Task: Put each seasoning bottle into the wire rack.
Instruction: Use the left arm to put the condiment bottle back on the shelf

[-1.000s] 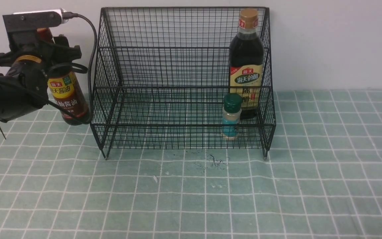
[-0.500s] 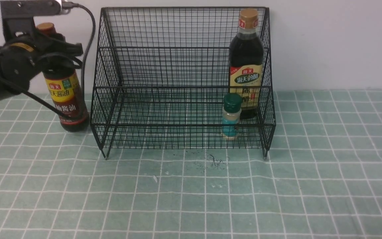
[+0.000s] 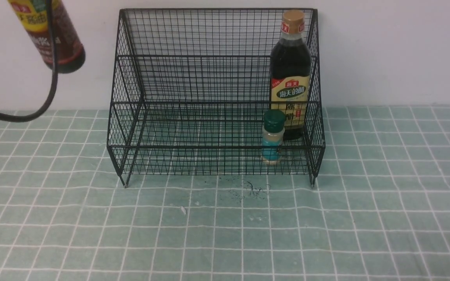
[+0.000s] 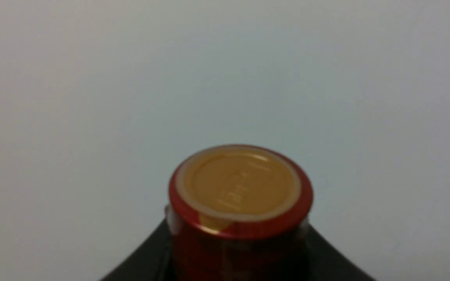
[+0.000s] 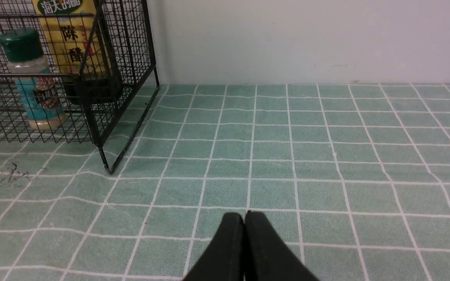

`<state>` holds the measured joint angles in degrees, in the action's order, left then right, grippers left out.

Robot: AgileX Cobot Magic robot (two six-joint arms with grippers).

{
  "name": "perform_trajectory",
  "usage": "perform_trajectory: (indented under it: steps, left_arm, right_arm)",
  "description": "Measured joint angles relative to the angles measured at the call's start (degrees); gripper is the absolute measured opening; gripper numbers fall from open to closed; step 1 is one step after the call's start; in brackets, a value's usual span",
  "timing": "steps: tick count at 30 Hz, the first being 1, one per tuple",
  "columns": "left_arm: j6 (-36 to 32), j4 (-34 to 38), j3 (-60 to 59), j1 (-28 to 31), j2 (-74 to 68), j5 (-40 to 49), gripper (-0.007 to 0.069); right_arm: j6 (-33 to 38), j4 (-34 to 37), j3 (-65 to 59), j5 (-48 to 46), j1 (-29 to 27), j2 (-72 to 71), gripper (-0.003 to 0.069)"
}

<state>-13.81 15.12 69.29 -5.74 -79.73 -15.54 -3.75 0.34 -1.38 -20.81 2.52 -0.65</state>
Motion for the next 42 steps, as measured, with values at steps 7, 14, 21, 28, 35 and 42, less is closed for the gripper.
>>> perform_trajectory:
  steps: [7,14,21,28,35,42]
  left_arm:
    - [0.28,0.14,2.73,-7.24,-2.91,0.17,0.0258]
    - [0.28,0.18,5.2,-11.59,-9.52,-2.69,0.0258]
    - [0.28,0.25,6.37,-12.12,-15.5,-6.91,0.0258]
    - [0.23,0.31,6.89,-12.12,-19.7,-7.77,0.0258]
    - [0.23,0.43,6.77,-12.12,-23.02,-4.22,0.0258]
    - [1.75,0.38,6.77,-12.12,-25.03,-0.07,0.0258]
  right_arm:
    - [0.0,0.0,0.0,0.0,0.0,0.0,-0.0015]
    - [0.0,0.0,0.0,0.0,0.0,0.0,-0.0015]
    - [-0.05,0.0,0.0,0.0,0.0,0.0,-0.0015]
    - [-0.05,0.0,0.0,0.0,0.0,0.0,-0.0015]
    - [-0.05,0.0,0.0,0.0,0.0,0.0,-0.0015]
    - [-0.05,0.0,0.0,0.0,0.0,0.0,-0.0015]
